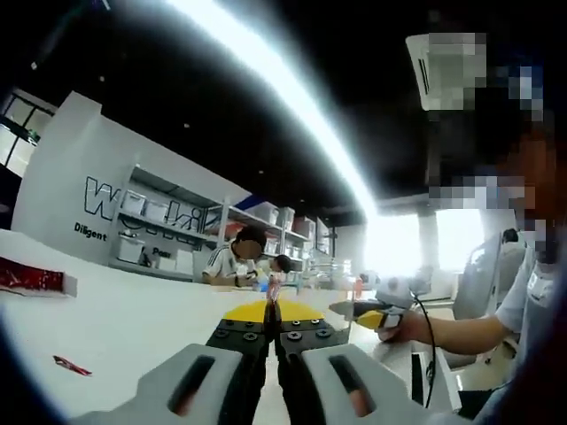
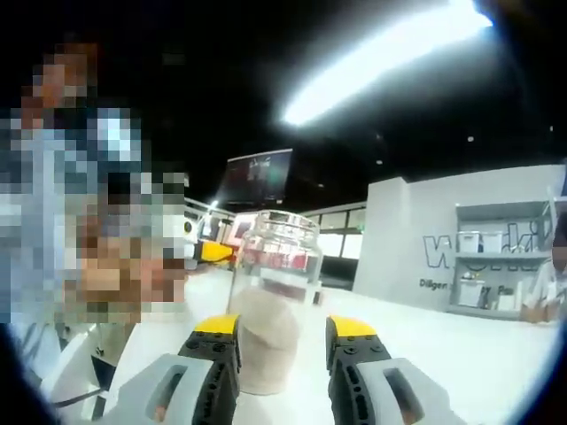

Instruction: Tear open the coffee pouch, take out the coffee, and pour the coffee from the pouch into the cup

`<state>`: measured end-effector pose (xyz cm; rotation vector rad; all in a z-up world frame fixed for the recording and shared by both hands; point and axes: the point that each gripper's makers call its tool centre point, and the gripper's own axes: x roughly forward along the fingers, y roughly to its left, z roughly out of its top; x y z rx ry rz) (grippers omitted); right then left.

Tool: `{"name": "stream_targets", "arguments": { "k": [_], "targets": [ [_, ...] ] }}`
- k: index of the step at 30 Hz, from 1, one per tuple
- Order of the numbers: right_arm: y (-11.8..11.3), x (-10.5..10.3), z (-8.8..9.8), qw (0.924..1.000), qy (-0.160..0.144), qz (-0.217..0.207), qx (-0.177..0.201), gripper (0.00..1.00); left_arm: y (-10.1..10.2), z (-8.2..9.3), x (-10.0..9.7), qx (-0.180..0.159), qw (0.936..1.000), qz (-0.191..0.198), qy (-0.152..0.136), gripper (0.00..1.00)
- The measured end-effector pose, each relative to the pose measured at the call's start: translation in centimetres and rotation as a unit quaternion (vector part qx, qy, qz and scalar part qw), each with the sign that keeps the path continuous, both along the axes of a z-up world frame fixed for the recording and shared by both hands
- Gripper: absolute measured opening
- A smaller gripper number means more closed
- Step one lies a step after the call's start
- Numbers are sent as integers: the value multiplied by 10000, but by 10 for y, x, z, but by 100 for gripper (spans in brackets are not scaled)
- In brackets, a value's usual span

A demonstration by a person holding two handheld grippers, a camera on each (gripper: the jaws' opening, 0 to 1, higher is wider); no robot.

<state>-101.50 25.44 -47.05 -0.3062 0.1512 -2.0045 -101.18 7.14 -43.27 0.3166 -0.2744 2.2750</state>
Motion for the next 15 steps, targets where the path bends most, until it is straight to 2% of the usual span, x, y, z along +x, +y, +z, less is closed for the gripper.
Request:
{"name": "stream_targets", "arguments": {
  "k": [15],
  "targets": [
    [-1, 2, -1, 10000, 29, 3, 39, 38, -11, -2, 2, -52, 9999, 121, -5, 4]
  ]
}}
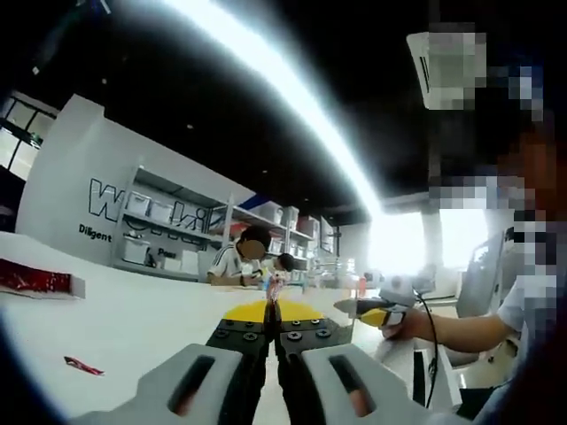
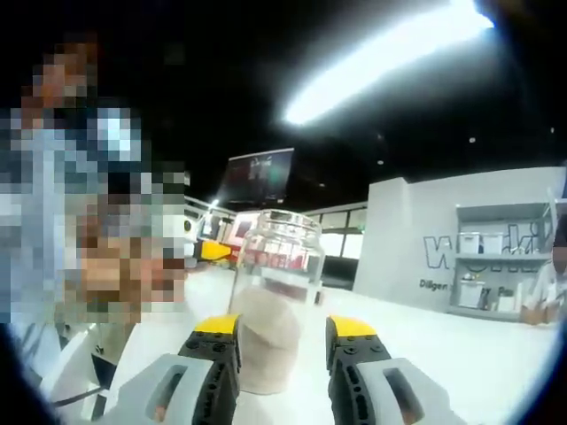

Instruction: Tear open the coffee pouch, take out the coffee, and pour the coffee from the pouch into the cup

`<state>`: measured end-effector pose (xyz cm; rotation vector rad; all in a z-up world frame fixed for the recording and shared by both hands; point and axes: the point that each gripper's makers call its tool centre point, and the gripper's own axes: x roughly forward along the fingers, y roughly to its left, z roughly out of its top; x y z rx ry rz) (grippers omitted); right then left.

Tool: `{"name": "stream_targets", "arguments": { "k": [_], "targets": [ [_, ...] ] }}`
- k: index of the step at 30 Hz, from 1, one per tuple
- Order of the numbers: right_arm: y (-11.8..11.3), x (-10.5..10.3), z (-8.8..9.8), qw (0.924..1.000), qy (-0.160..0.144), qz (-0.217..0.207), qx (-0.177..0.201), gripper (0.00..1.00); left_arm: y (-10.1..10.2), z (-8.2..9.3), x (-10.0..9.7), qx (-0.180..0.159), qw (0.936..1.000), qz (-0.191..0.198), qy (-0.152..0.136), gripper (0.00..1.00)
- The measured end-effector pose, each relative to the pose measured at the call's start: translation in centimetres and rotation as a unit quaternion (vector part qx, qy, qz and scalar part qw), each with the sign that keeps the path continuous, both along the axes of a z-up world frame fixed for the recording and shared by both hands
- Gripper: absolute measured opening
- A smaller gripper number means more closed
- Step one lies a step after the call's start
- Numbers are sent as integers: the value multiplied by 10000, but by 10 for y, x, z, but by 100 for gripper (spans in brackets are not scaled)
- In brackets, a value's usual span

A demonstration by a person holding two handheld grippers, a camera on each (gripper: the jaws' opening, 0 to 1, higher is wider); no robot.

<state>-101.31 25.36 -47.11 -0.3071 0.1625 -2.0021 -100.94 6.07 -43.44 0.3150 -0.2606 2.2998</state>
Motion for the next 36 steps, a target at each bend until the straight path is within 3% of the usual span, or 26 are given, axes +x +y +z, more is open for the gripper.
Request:
{"name": "stream_targets", "arguments": {
  "k": [36],
  "targets": [
    [0, 0, -2, 10000, 24, 16, 59, 38, -24, -4, -3, -135, 9994, 325, -7, 5]
  ]
}}
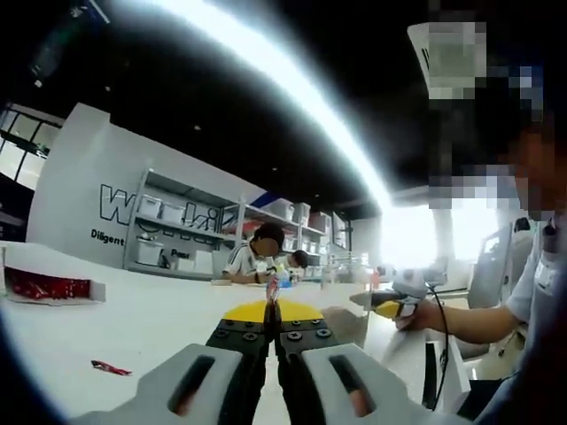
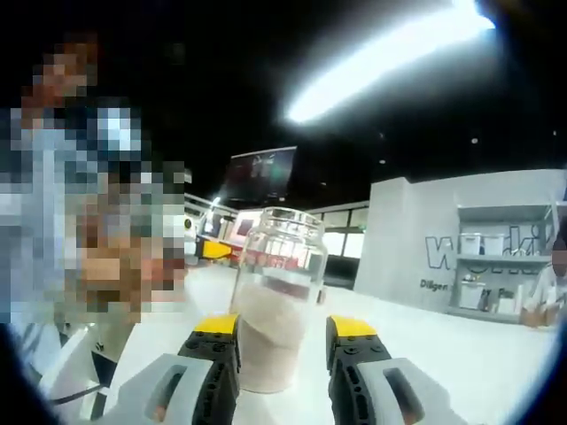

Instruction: Tear open the coffee pouch, take out the coffee, and pour the coffee from the pouch into the cup

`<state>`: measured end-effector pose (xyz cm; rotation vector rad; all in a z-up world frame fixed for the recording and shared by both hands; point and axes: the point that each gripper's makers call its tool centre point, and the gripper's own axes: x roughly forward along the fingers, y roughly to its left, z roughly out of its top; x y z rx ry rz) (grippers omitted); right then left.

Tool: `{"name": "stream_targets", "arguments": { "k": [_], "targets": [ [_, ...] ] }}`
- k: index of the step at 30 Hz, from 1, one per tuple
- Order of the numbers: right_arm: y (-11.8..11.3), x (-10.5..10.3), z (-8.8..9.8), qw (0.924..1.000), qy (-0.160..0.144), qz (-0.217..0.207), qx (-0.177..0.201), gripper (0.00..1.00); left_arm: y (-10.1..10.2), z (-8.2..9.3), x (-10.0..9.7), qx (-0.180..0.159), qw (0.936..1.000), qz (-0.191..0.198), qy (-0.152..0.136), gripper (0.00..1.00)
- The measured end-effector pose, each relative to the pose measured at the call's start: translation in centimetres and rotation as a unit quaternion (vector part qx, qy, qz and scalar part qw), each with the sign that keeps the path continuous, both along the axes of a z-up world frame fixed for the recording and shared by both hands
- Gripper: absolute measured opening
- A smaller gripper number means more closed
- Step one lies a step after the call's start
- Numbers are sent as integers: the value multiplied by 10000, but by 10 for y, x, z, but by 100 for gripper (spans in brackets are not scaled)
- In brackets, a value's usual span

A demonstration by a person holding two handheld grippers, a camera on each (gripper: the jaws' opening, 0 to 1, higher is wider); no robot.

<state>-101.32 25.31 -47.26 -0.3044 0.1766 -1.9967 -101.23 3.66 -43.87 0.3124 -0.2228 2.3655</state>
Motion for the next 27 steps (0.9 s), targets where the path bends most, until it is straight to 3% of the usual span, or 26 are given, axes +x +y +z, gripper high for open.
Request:
{"name": "stream_targets", "arguments": {
  "k": [27],
  "targets": [
    [-2, 2, -2, 10000, 19, 23, 77, 38, -15, -3, -3, -105, 9998, 183, -23, 5]
  ]
}}
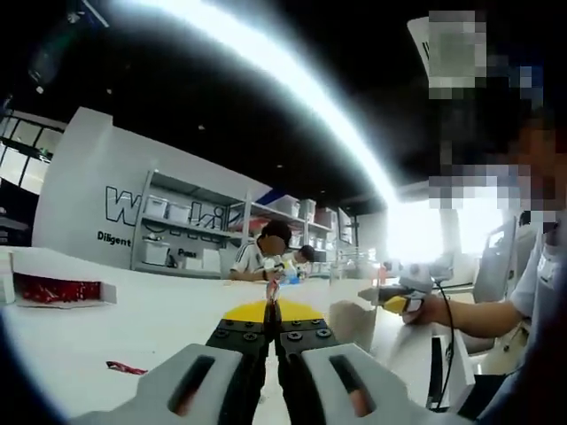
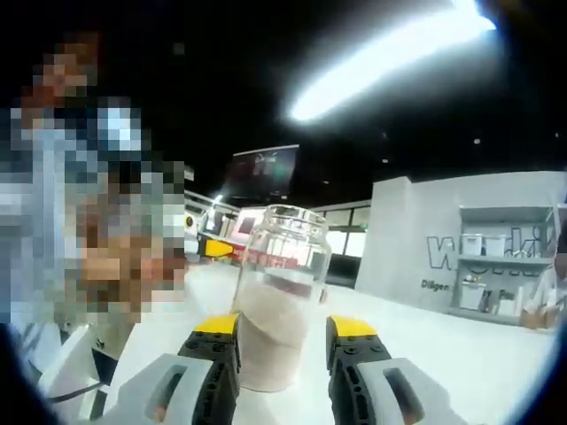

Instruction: Tear open the coffee pouch, take out the coffee, and pour the coffee from the pouch into the cup

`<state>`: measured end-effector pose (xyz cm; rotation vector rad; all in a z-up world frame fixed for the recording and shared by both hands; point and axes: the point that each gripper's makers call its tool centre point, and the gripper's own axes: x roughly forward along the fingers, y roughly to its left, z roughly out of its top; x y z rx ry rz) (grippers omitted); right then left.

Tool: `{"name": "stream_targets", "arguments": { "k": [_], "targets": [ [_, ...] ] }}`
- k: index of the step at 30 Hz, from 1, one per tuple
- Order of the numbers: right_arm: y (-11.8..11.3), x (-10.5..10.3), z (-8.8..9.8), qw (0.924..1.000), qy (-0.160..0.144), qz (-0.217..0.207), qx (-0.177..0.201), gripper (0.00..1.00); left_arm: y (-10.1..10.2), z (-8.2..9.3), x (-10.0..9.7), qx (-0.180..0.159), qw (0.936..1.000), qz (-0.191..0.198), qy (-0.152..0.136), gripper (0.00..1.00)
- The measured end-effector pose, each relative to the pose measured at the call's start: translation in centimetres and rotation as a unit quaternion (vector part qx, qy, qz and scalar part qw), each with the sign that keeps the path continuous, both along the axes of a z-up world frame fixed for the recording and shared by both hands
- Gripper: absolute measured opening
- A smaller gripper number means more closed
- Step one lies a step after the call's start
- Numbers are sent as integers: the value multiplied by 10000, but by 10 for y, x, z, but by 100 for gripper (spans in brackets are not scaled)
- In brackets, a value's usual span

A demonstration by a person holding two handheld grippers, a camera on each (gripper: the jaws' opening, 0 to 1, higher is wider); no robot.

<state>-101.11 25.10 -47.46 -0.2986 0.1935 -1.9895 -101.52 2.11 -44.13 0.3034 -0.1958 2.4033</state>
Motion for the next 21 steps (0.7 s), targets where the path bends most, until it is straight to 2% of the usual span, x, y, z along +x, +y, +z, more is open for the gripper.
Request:
{"name": "stream_targets", "arguments": {
  "k": [21],
  "targets": [
    [0, 0, -1, 10000, -5, -1, 2, 38, -10, -2, -1, -123, 9998, 139, 5, 5]
  ]
}}
